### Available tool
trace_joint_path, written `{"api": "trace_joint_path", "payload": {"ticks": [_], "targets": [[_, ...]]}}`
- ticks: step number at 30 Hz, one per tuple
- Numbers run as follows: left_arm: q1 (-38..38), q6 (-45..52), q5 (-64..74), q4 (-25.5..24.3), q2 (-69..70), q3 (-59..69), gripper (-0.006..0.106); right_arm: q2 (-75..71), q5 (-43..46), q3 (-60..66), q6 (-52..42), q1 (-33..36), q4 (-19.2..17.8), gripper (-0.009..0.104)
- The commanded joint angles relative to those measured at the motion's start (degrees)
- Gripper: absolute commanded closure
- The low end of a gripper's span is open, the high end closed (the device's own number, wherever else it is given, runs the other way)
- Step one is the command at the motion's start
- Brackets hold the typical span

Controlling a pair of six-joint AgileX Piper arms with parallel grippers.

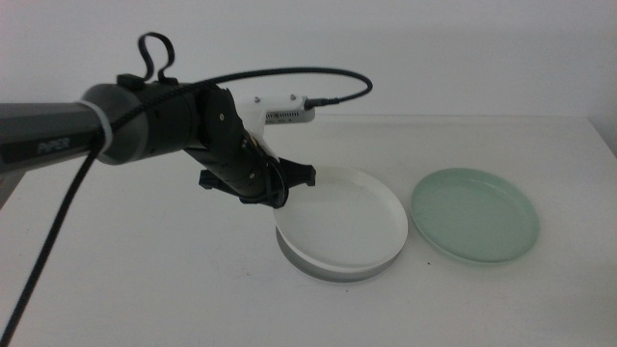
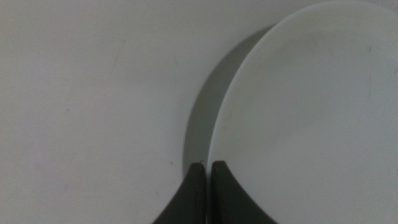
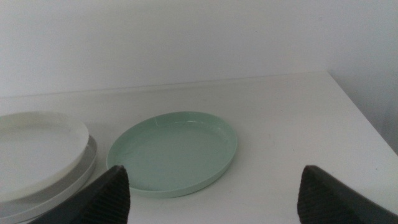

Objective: Stack the three bowls on top of each other.

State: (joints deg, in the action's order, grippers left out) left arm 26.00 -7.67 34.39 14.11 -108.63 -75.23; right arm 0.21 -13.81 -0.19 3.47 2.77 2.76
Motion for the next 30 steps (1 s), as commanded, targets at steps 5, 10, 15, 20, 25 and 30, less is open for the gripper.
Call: {"api": "trace_joint_path", "payload": {"ticks": [5,10,15,20,25,30], "targets": [[0.36,0.35,-1.75,0.7,-0.75,0.3,0.102,-0.21,0.53,0.19,-0.5,0.03,-0.51,0.002],[0.36,0.58,-2.14,0.91,-0.88,0.3,0.1,-0.21,0.53,0.19,-0.5,0.03,-0.51,0.002],[0.36,0.96,-1.89,1.4,-0.88,0.3,0.08,-0.21,0.53,0.19,-0.5,0.03,-0.51,0.002],[0.36,5.59,-0.55,2.38,0.56,-0.07,0.043,-0.21,0.53,0.19,-0.5,0.03,-0.51,0.002],[0.15,13.94,5.52,1.71,7.63,-0.95,0.007,-0.21,0.53,0.19,-0.5,0.03,-0.51,0.002],[-0.48,22.86,10.72,1.96,21.48,-1.07,0.007,-0.21,0.53,0.19,-0.5,0.03,-0.51,0.002]]}}
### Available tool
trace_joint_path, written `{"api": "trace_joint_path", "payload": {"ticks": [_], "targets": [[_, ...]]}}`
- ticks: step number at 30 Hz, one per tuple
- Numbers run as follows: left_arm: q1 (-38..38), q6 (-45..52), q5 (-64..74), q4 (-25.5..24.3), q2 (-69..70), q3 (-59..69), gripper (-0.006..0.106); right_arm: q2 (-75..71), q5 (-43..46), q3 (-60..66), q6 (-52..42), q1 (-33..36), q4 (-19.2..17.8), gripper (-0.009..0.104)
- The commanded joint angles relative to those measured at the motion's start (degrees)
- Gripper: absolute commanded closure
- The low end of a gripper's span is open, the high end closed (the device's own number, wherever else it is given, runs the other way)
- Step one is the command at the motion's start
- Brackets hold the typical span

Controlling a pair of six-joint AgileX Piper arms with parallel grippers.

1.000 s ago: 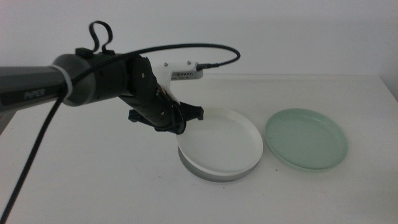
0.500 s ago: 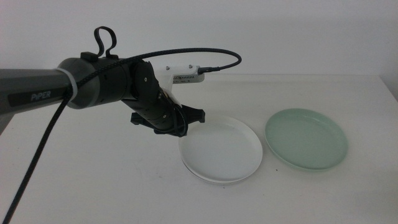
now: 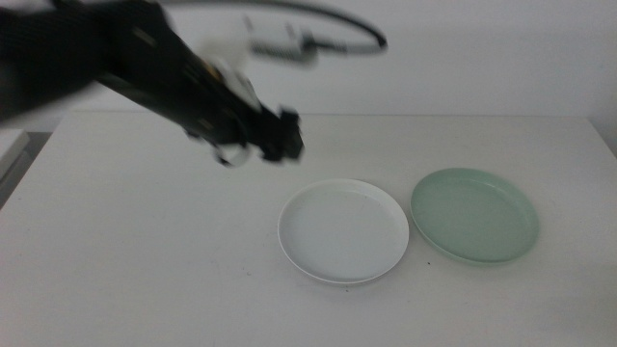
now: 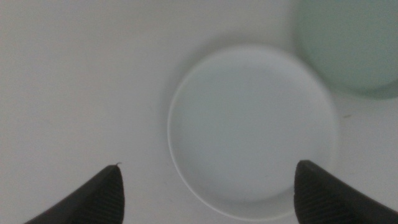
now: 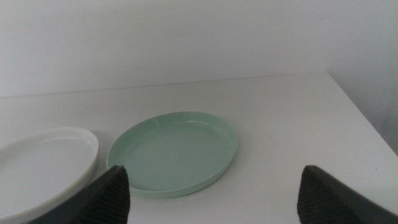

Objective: Stack the three bowls on top of each other.

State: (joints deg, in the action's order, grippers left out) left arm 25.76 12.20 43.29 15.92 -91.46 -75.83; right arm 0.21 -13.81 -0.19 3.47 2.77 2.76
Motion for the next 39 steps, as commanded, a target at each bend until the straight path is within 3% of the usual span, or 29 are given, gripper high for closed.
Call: {"api": "trace_joint_path", "payload": {"ticks": [1,15,39], "targets": [[-0.61,3.91,2.66,-0.02,7.69,-0.34,0.007,-0.21,0.53,0.19,-0.5,0.03,-0.51,0.002],[-0.81,5.16,21.15,5.41,41.79,1.84,0.007,-0.21,0.53,0.19,-0.5,0.03,-0.51,0.002],[-0.81,5.8,21.73,5.53,43.78,1.9,0.007,-0.21,0.53,0.19,-0.5,0.03,-0.51,0.002]]}}
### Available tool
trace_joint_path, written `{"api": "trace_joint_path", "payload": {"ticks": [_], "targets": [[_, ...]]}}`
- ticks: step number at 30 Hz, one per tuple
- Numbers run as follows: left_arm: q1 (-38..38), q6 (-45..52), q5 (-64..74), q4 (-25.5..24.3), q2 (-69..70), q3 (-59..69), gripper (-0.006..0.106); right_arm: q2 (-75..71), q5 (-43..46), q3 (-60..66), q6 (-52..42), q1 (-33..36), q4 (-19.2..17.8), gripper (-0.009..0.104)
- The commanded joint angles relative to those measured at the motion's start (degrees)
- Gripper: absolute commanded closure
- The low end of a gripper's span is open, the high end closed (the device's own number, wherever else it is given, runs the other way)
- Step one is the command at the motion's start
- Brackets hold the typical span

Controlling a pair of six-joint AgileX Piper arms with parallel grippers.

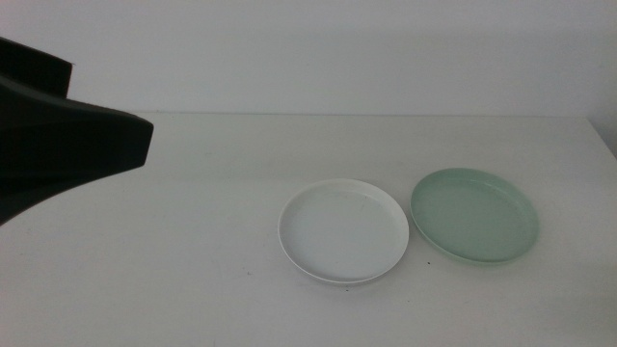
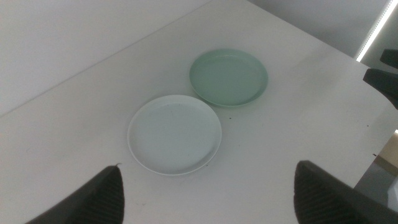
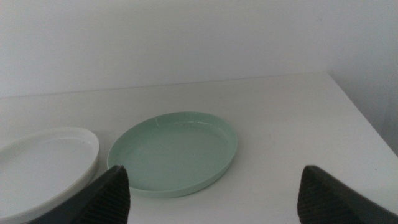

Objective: Stack the three bowls on top of each other.

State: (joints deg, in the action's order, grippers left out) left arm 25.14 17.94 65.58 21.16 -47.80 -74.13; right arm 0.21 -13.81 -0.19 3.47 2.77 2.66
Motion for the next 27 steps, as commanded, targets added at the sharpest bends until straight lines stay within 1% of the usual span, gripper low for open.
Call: {"api": "trace_joint_path", "payload": {"ticks": [1,4,7,9,11,13,21,22,23,27], "targets": [[-0.19,0.05,-0.56,0.29,0.12,0.2,0.007,-0.21,1.75,0.19,-0.5,0.03,-1.13,0.002],[-0.19,0.05,-0.56,0.29,0.12,0.2,0.007,-0.21,4.81,0.19,-0.26,0.03,-1.14,0.002],[-0.19,0.05,-0.56,0.29,0.12,0.2,0.007,-0.21,10.47,0.19,0.57,0.03,-0.87,0.002],[-0.19,0.05,-0.56,0.29,0.12,0.2,0.007,-0.07,11.55,-0.44,1.99,0.03,-0.87,0.002],[-0.19,0.06,-0.69,0.29,0.12,0.2,0.007,2.72,10.17,-3.5,3.73,0.03,-0.87,0.002],[-0.19,0.06,-0.69,0.29,0.12,0.2,0.007,6.9,4.28,-8.06,4.53,0.03,-0.87,0.002],[-0.19,0.06,-0.69,0.29,0.12,0.2,0.007,26.82,-34.33,-34.24,3.99,0.03,0.5,0.002],[-0.19,0.06,-0.69,0.29,0.12,0.2,0.007,28.79,-36.9,-36.49,4.0,0.03,0.5,0.002],[-0.19,0.06,-0.69,0.29,0.12,0.2,0.007,30.09,-37.65,-37.89,4.0,0.03,0.5,0.002],[-0.19,0.06,-0.69,0.29,0.12,0.2,0.007,34.18,-33.54,-40.89,4.16,0.03,1.52,0.002]]}}
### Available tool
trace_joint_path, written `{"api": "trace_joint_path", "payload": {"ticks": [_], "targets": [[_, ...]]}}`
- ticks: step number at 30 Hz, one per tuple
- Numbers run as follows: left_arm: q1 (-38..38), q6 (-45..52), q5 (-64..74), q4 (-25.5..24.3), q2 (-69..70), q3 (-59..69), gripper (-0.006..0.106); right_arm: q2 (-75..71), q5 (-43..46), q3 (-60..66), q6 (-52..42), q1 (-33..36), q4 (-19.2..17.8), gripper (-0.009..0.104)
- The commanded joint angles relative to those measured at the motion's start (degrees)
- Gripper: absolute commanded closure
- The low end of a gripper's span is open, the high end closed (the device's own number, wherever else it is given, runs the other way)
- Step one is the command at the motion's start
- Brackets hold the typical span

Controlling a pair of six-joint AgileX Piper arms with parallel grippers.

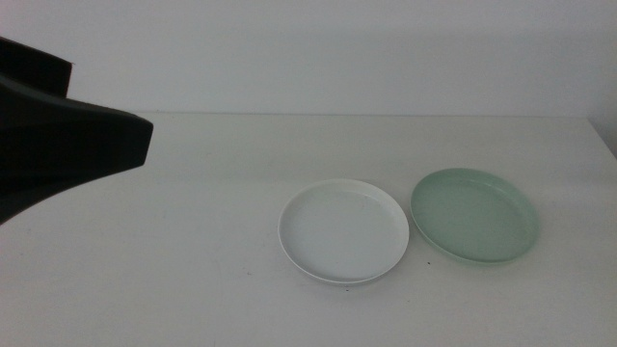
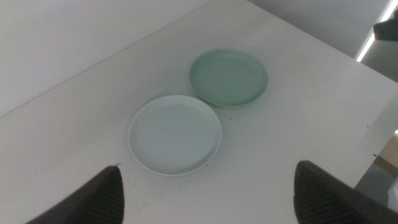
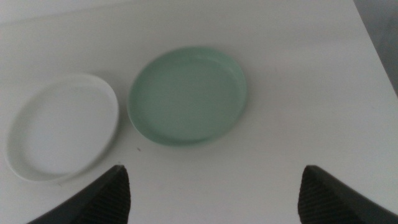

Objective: Stack the three bowls on top of each other.

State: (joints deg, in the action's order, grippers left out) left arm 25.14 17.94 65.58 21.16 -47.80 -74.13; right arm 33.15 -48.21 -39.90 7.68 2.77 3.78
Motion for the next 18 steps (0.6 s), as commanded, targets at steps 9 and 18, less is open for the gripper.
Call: {"api": "trace_joint_path", "payload": {"ticks": [9,18], "targets": [[-0.19,0.06,-0.69,0.29,0.12,0.2,0.007,3.38,1.66,-1.54,-0.21,0.03,2.14,0.002],[-0.19,0.06,-0.69,0.29,0.12,0.2,0.007,26.83,-8.42,-14.75,-2.22,0.03,1.0,0.002]]}}
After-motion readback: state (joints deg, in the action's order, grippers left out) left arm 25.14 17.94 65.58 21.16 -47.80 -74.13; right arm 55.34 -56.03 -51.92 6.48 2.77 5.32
